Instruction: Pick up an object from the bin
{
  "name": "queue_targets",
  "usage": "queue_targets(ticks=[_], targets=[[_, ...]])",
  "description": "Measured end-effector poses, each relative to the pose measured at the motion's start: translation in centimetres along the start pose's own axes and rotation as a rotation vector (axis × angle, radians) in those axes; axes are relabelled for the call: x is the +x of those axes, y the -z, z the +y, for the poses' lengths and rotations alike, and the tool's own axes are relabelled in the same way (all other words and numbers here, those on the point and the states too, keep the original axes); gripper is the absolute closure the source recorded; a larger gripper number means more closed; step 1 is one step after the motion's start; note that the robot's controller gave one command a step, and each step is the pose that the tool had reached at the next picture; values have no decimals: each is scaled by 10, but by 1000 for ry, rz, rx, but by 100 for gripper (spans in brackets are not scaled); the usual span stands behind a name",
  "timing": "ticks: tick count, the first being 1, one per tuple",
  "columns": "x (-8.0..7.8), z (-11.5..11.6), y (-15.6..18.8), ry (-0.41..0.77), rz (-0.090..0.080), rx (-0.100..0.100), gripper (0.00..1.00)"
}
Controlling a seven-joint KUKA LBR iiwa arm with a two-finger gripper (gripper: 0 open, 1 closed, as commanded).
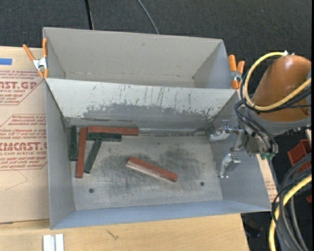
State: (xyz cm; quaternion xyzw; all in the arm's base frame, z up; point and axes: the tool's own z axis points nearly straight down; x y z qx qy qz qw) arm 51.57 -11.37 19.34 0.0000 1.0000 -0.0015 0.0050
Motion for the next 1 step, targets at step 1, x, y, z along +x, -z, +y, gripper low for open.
queue_targets(ticks=[1], targets=[[6,28,-70,95,5,-3,0]])
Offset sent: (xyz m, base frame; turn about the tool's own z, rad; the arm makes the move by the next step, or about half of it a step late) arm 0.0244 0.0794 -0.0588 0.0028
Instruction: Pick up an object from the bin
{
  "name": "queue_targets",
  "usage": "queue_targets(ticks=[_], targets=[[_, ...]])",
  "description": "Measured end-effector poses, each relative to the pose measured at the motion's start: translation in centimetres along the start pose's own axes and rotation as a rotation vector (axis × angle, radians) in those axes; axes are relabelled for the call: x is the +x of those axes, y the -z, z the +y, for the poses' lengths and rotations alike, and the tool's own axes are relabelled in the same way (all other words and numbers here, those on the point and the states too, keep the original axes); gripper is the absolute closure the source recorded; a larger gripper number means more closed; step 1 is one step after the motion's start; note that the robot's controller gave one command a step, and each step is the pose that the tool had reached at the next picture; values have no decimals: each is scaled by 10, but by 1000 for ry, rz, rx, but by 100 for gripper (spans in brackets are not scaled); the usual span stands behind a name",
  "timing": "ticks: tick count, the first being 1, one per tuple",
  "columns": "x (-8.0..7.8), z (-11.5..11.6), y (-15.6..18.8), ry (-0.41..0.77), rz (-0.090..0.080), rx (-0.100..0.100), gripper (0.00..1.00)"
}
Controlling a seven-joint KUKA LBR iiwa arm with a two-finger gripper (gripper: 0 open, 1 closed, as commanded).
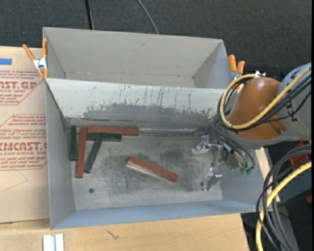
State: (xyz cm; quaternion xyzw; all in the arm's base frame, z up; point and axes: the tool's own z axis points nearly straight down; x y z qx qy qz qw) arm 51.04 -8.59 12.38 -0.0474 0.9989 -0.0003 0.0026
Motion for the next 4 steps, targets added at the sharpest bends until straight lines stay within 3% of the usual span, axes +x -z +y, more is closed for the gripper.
queue_targets(ticks=[1,2,3,4], targets=[[-20,33,-8,-57,12,-3,0],[-3,24,-35,-34,1,-1,0],[-53,97,-46,-67,-19,1,100],[-53,97,-46,-67,-19,1,100]])
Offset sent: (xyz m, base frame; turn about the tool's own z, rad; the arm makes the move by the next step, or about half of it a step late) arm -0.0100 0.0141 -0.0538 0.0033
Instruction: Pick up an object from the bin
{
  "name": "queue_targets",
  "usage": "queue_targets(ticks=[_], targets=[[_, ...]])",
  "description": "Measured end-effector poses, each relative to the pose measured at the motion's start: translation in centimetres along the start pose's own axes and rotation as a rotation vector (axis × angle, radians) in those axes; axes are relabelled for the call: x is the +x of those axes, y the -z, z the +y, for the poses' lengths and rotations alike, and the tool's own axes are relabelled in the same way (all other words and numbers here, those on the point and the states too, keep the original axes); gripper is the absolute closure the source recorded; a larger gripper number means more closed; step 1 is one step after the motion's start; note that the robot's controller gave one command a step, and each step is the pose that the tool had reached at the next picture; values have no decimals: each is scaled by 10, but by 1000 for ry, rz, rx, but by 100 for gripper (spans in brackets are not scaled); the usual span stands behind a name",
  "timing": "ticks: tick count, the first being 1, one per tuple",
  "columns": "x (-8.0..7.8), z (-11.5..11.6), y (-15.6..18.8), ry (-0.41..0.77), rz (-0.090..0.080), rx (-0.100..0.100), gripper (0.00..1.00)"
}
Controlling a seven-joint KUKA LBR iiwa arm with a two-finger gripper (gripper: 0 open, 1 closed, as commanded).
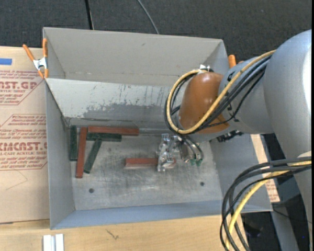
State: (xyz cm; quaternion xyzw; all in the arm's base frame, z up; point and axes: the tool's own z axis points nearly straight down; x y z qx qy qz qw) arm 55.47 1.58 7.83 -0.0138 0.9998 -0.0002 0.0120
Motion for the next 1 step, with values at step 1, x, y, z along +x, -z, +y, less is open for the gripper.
queue_targets(ticks=[1], targets=[[-3,-25,188,54,15,0,100]])
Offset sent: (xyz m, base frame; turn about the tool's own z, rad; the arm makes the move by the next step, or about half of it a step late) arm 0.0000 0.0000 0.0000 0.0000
